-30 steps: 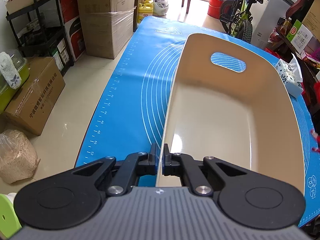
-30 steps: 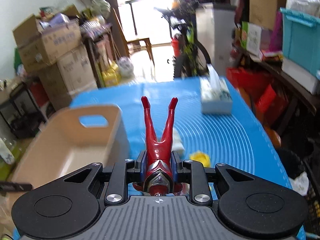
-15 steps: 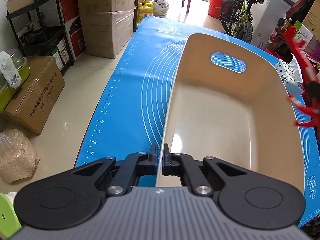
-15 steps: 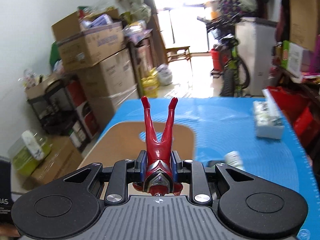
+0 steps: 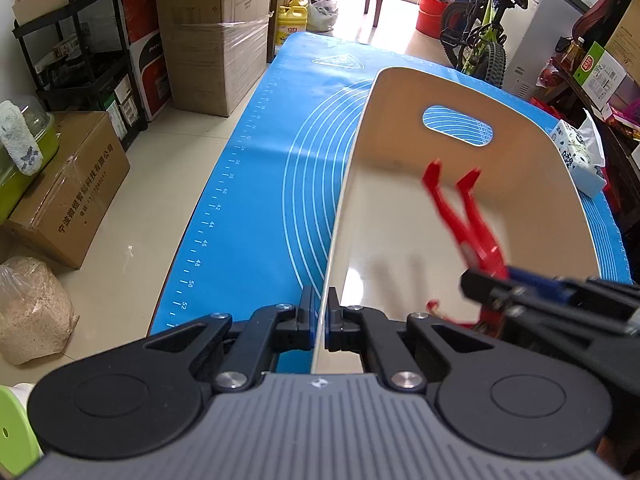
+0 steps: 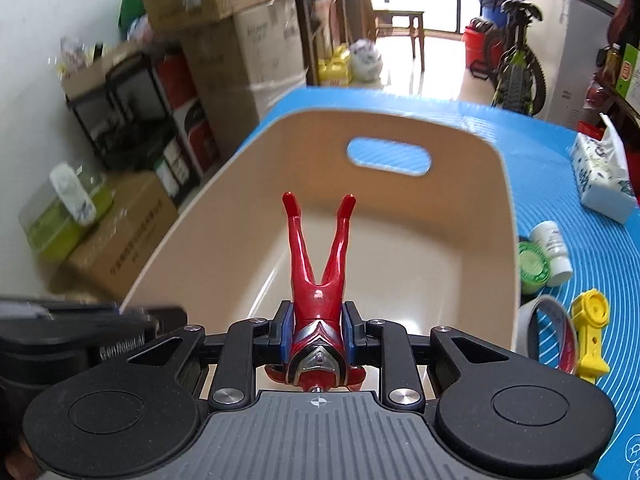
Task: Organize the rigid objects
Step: 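Lift the red toy figure with the right gripper over the beige basket, then open the right gripper to drop the red figure into the basket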
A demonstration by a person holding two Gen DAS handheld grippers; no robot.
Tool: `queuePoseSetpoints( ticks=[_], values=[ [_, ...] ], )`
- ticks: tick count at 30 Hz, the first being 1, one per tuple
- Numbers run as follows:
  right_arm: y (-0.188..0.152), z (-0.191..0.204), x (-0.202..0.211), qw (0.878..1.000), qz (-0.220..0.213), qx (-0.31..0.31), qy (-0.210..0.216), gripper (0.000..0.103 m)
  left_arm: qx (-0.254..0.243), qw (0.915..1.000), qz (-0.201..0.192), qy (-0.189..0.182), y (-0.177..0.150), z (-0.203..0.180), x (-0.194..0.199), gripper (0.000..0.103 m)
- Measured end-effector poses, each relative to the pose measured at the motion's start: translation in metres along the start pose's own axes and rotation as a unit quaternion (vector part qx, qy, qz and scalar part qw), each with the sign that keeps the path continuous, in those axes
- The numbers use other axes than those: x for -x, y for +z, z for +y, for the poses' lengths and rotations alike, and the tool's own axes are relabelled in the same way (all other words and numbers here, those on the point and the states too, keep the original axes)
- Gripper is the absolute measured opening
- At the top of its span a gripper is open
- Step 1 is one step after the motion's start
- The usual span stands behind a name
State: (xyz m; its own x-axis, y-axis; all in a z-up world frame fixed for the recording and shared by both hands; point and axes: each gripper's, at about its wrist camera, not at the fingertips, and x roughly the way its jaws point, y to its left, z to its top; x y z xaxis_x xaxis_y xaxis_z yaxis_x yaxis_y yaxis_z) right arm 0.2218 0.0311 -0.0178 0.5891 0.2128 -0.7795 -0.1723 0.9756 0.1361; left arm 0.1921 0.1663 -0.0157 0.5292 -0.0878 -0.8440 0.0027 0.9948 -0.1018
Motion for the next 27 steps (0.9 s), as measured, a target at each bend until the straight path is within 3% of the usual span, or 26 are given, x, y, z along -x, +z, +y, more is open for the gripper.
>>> queuePoseSetpoints(
  ticks=[9, 15, 18, 20, 22, 27],
  values=[
    [-0.008, 0.005, -0.027, 0.996, 0.079, 0.027, -0.010, 0.033, 0.000, 1.0000, 0.000, 0.001, 0.000, 0.000, -0.001, 0.006],
    [-0.010, 0.001, -0.031, 0.995, 0.098, 0.019, -0.009, 0.034, 0.000, 1.0000, 0.000, 0.001, 0.000, 0.000, -0.001, 0.006],
    [-0.009, 0.001, -0.030, 0.996, 0.089, 0.018, -0.008, 0.037, -0.001, 1.0000, 0.000, 0.002, 0.000, 0.000, -0.001, 0.006],
    [-0.008, -0.001, -0.025, 0.997, 0.077, 0.014, -0.004, 0.051, 0.000, 1.0000, 0.000, 0.002, 0.000, 0.000, -0.001, 0.006],
    [-0.009, -0.003, -0.020, 0.998, 0.063, 0.011, 0.003, 0.056, 0.000, 1.0000, 0.000, 0.001, 0.000, 0.000, -0.001, 0.006],
    [-0.001, -0.012, 0.007, 1.000, 0.016, -0.002, 0.008, 0.057, 0.000, 1.0000, 0.000, 0.001, 0.000, 0.000, -0.001, 0.006]
  ],
)
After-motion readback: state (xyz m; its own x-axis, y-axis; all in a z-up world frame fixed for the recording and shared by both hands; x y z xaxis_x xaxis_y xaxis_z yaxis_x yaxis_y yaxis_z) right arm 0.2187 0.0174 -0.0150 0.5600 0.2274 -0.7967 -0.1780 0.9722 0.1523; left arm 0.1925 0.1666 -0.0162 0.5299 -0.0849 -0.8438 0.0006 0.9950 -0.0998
